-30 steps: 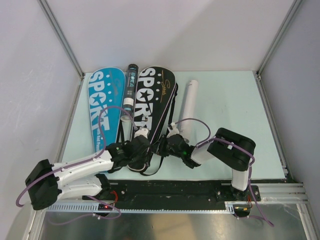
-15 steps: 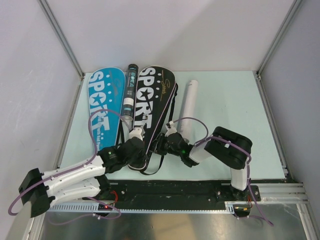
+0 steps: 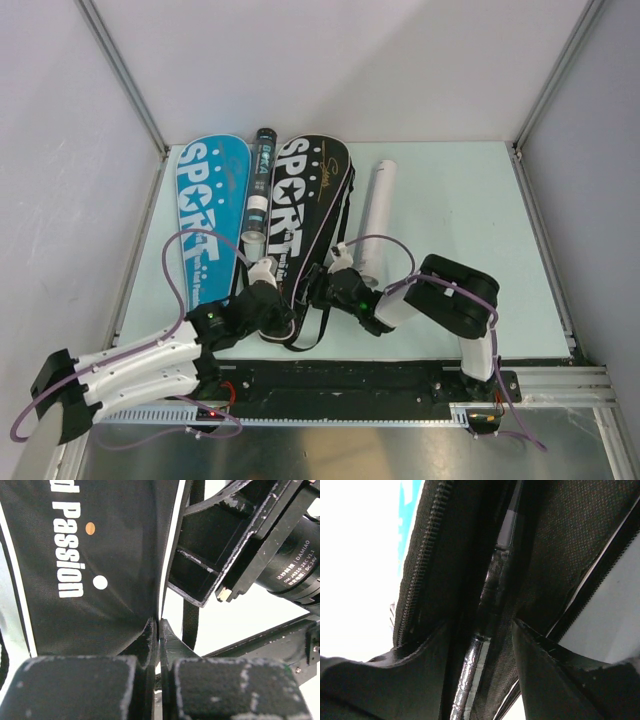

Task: Pack up the badminton gear
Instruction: Place the racket in the racket bag, then pick up the racket bag from the center of the board.

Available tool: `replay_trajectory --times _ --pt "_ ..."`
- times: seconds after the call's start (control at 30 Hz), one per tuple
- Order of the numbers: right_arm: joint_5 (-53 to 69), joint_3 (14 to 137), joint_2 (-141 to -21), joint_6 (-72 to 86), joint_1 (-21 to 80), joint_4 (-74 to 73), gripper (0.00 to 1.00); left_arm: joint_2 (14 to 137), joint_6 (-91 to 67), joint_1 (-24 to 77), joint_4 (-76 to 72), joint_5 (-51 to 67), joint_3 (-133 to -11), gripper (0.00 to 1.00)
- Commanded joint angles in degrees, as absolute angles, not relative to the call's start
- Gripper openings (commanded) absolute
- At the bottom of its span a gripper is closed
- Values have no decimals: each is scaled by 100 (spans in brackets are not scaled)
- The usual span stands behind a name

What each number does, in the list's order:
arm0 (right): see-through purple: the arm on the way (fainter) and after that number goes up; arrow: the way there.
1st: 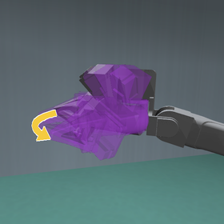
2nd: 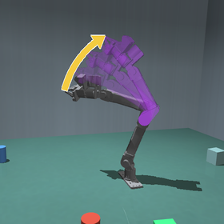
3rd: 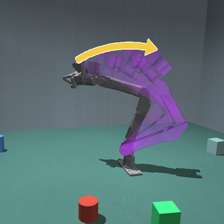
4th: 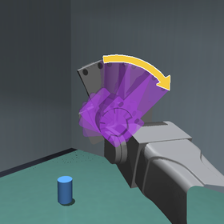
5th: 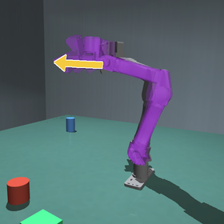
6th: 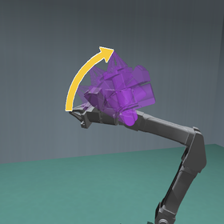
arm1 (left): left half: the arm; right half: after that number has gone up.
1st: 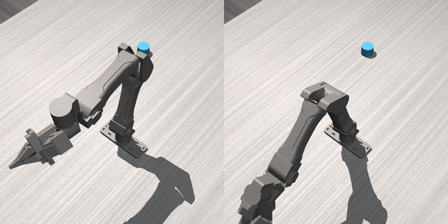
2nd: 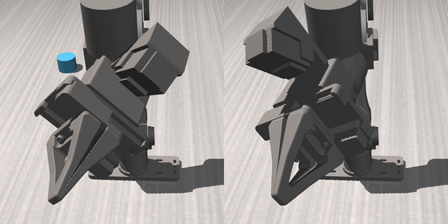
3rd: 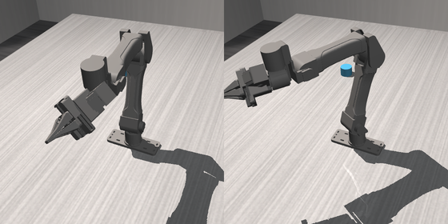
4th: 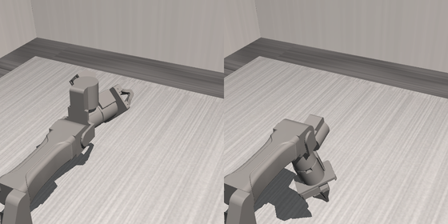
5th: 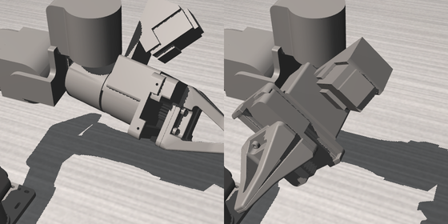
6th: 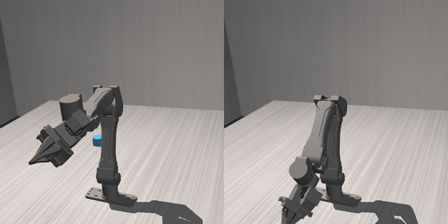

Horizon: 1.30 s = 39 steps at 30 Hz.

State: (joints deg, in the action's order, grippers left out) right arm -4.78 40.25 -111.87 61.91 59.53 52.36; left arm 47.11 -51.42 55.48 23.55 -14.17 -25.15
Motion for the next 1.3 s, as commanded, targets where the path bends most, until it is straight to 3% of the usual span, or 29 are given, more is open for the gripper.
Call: replay_trajectory --times 0.0,0.27,0.47,0.77,1.27 --pt "-891 4318 -10446 5987 5976 4979 61 4524 -5548 5652 2032 -1042 -2335 0" --pt "-1478 4232 -9303 5854 5934 3183 67 4709 -5507 5652 2028 -1116 -2319 0" --pt "-1605 4323 -8980 5586 5748 2657 68 4893 -5439 5654 2018 -1176 -2323 0" --pt "-1668 5014 -9556 5293 5391 2052 78 5055 -5427 5652 1955 -1174 -2228 0" --pt "-1945 6051 -10570 5551 5275 559 80 5251 -5433 5658 1799 -1072 -2211 0"
